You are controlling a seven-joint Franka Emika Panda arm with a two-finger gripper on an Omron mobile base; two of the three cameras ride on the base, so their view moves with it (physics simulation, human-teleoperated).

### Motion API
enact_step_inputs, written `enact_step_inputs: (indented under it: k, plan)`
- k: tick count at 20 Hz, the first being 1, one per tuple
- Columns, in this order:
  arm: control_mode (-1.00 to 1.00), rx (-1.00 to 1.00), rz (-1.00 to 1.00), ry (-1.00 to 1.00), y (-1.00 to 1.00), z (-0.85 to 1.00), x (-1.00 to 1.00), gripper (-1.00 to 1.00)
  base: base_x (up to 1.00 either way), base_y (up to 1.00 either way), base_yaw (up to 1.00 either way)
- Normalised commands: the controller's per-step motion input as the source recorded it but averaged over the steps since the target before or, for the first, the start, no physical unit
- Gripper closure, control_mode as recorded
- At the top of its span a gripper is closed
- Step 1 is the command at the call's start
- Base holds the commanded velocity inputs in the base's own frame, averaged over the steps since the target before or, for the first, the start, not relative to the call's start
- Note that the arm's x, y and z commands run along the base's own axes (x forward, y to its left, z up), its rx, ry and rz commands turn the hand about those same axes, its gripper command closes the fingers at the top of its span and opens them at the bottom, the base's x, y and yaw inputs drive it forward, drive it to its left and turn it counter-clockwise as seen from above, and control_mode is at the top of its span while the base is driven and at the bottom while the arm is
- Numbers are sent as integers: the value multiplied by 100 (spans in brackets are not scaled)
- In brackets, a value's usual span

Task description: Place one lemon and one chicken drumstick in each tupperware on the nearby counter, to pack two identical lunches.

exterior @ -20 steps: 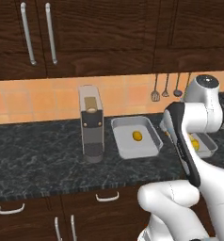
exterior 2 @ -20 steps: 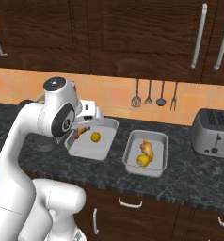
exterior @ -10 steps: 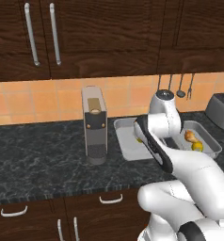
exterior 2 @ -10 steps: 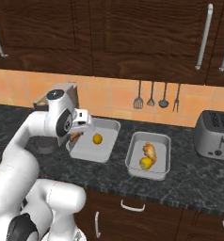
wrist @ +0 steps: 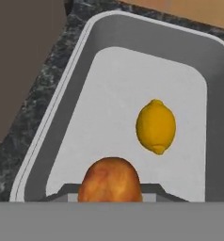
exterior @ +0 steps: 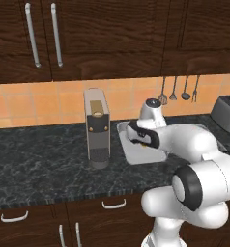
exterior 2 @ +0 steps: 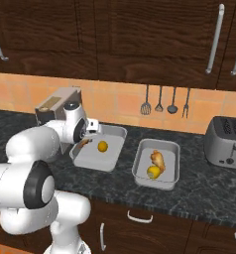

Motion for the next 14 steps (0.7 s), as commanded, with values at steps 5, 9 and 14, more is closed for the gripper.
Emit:
enact_step_inputs:
  k: [5,9,14]
  plan:
    - [-100,3,5,3,-5,-47,73,-100,0,0,0]
    - [-100,0,1,0,-6,-2,14,-100,0,0,0]
    - [-100,3,0,0,-12,16,-7,-100,0,0,0]
